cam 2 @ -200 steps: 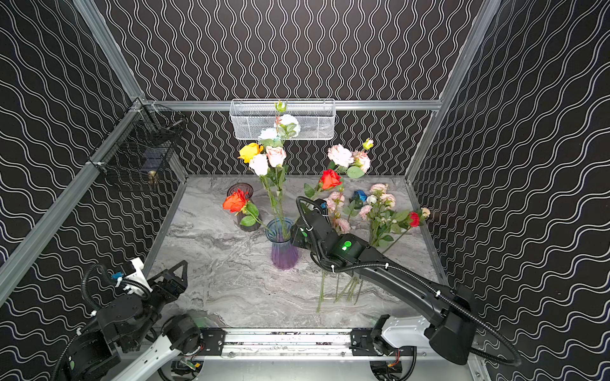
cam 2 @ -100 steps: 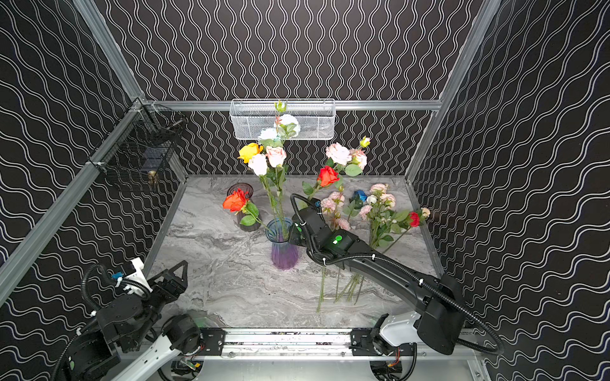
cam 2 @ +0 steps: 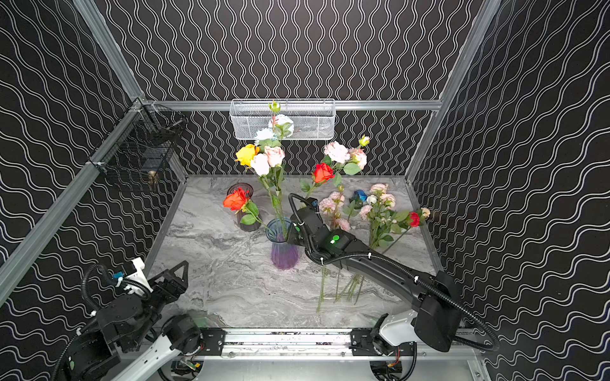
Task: Arrange flowers in a vase
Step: Pick up the vase from the center of the table.
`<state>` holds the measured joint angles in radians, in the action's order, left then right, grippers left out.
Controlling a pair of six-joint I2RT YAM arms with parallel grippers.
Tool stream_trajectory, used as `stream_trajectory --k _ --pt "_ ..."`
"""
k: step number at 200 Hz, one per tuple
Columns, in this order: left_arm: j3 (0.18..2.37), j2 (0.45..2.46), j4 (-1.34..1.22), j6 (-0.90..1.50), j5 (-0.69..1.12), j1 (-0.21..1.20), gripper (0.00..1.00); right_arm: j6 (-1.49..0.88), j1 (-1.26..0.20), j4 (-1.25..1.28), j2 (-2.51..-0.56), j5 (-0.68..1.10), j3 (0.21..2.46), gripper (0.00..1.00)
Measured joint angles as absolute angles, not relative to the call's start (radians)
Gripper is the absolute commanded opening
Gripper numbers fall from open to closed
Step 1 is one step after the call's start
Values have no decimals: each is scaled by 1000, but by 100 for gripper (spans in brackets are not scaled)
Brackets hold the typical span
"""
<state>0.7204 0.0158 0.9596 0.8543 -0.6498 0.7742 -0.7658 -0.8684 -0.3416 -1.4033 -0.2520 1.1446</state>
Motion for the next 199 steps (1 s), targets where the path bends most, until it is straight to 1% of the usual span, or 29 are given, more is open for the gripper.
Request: stream_trajectory --k 7,56,93,156,199 --pt "720 16 960 853 -649 774 84 -764 -866 -339 -1403 -251 1144 23" --pt "720 16 960 852 -649 774 84 -727 -857 -328 -1409 -246 1143 22" --pt "720 16 960 836 -649 774 84 -711 -847 -309 -1416 -246 1143 12" --pt "719 16 959 834 -649 774 84 -691 -833 -231 -1442 -259 1134 9" --pt "719 16 959 834 -649 774 84 -667 -797 -245 -1481 -272 1180 7"
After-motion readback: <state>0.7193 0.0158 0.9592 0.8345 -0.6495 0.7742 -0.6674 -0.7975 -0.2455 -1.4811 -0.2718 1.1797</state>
